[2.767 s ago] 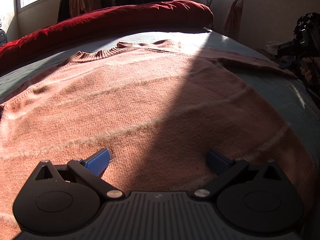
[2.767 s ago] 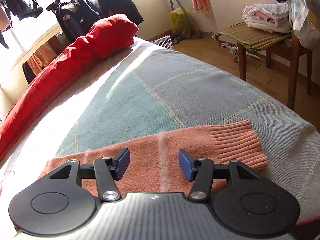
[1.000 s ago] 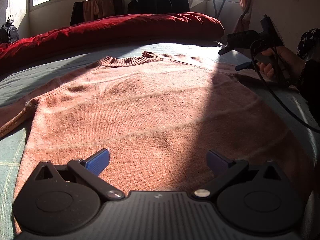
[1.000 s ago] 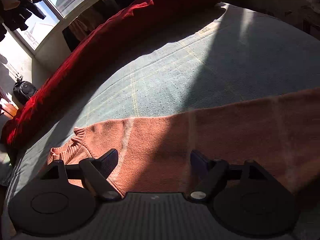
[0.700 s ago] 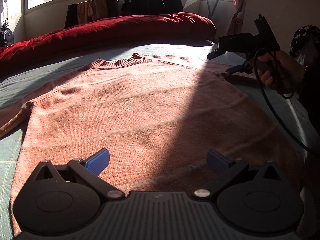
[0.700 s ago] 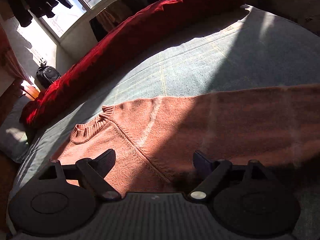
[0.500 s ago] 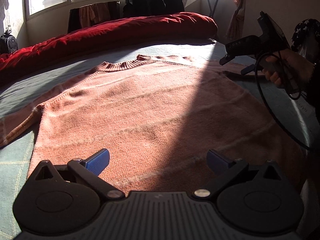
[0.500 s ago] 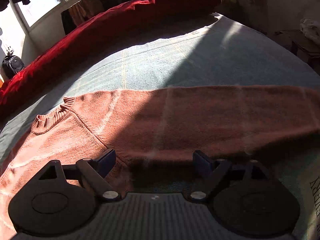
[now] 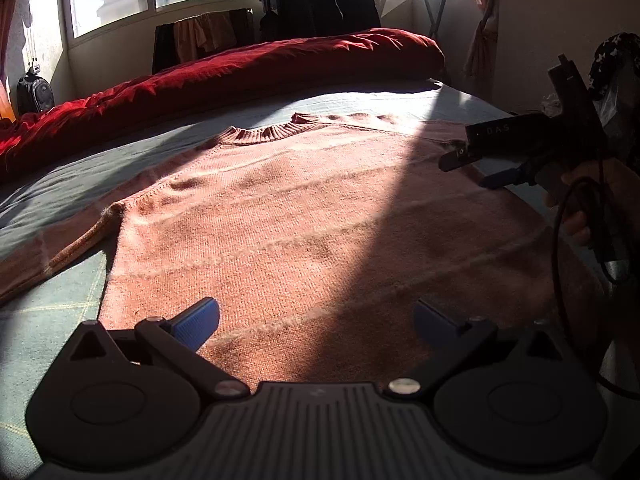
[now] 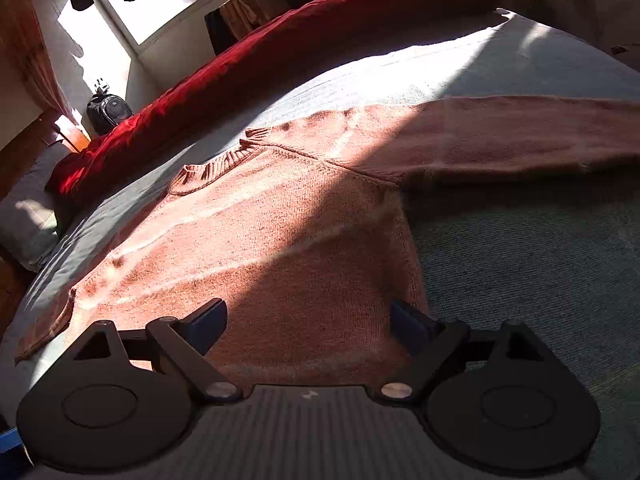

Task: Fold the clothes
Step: 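Lift the right gripper above the spread sweater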

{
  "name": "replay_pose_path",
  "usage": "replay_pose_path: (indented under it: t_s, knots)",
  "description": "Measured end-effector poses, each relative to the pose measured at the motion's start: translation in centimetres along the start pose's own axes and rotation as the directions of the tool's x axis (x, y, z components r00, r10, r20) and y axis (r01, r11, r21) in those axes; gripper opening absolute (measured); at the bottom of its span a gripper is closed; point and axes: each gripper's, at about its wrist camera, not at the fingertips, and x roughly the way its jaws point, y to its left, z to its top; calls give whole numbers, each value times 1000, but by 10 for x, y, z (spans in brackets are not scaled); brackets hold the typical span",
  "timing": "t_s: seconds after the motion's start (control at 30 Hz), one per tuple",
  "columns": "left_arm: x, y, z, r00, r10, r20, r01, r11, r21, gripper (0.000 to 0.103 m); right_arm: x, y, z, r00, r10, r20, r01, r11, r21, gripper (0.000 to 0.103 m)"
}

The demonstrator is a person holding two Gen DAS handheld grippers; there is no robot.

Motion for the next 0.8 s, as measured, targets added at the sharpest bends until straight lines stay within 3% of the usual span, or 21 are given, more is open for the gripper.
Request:
replay_pose_path:
  t_s: [0.13,0.27,0.37,0.5,0.63,0.73,0.8]
  knots:
    - [8,1,-5,1000,5,-30,-5,1000,-18,102,-33,-4,-49,998,5,66,-5,1000,1,94]
    - [3,-1,-8,1000,-9,-13,9,1000,-15,102,-51,15,-78,992,-60,108,67,996,-58,98]
    - [-4,-3,-9,1000,-7,-2,7,1000,-15,102,-49,46,-77,990,-85,109,103,981,-167,99]
    - [-12,0,-13,1000,15,-2,-15,1000,-22,102,-29,80,-70,990,-60,129,95,953,-289,103]
    - [-19,9,-20,999,41,-7,-41,999,-36,102,6,89,-78,992,-121,35,125,930,-346,103]
    - [-17,16,-24,998,59,-22,-60,997,-51,102,7,89,-96,986,-123,109,157,901,-404,103]
    - [-13,22,-26,997,70,-37,-72,996,-62,102,5,83,-97,988,-108,112,142,919,-369,103]
